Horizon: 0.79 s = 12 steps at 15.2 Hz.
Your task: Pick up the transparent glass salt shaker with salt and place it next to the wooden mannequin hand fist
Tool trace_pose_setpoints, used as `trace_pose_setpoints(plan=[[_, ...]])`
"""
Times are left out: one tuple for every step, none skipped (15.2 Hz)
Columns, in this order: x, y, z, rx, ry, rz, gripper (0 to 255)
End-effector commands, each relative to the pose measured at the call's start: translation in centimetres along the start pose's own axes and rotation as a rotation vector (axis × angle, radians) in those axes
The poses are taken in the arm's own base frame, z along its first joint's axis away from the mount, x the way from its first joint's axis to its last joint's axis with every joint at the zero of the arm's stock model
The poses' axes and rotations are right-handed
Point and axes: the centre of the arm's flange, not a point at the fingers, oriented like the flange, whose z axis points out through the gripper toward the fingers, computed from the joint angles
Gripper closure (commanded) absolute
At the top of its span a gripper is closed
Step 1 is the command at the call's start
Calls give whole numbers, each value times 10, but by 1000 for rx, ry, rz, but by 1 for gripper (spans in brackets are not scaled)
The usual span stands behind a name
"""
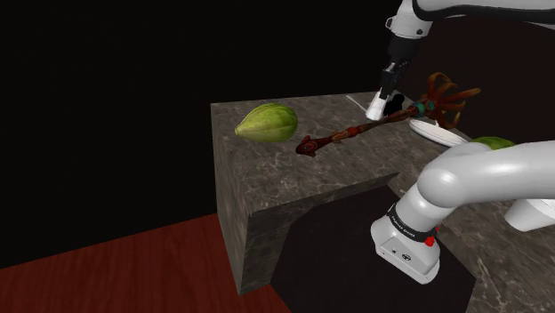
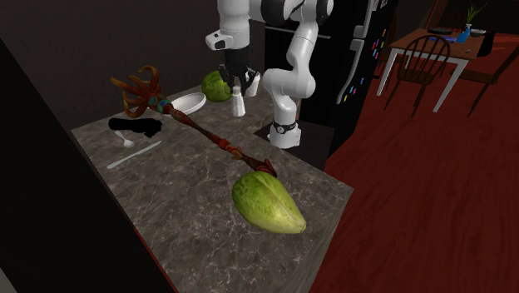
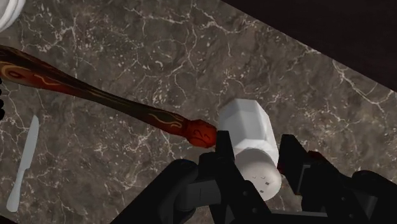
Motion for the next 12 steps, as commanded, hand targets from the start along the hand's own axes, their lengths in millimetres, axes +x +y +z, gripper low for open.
trace_pose_setpoints(plan=[[4,26,4,-1,0,-1,255],[7,39,4,-1,0,-1,255],[10,52,5,-1,0,-1,255],[13,65,5,-1,0,-1,255],[16,78,6,-1,0,-1,255],[19,91,6,-1,0,-1,255],[21,104,7,-1,0,-1,255],[24,116,7,-1,0,-1,255],[27,129,8,-1,0,-1,255],[30,142,8,-1,0,-1,255],[33,155,9,-1,0,-1,255],[36,168,9,-1,0,-1,255]])
